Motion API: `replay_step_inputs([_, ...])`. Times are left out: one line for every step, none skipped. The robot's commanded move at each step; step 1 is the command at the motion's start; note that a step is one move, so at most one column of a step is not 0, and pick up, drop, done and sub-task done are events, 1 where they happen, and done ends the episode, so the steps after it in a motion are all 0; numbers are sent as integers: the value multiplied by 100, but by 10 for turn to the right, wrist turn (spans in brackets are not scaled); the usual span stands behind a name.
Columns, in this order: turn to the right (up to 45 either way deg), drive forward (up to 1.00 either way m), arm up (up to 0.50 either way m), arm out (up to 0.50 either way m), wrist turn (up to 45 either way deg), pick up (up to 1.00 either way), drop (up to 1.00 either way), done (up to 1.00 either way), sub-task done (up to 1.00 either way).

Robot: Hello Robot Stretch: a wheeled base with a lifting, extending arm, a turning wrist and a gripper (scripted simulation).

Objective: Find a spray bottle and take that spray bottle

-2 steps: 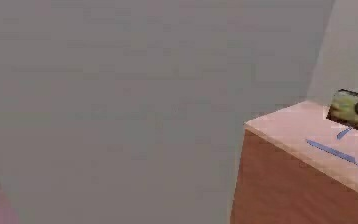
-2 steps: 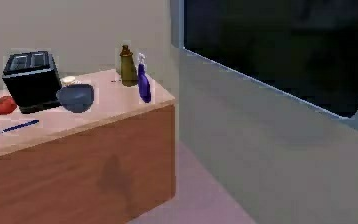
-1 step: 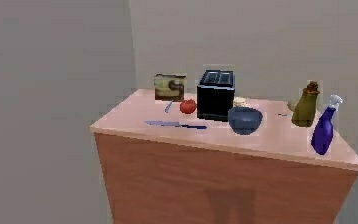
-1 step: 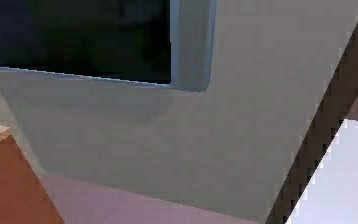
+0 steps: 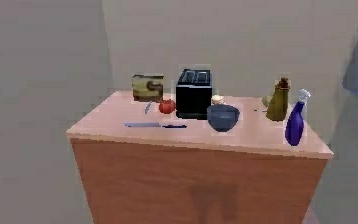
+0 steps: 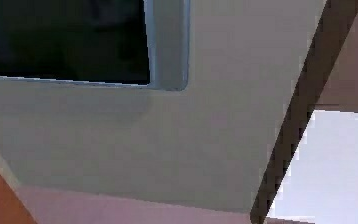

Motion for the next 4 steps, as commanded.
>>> replay_step_inputs([0,45,0,0,0,0,0,0,0])
replay_step_inputs([-300,0,0,0,0,0,0,0,0])
replay_step_inputs([0,0,50,0,0,0,0,0,0])
replay_step_inputs([0,0,38,0,0,0,0,0,0])
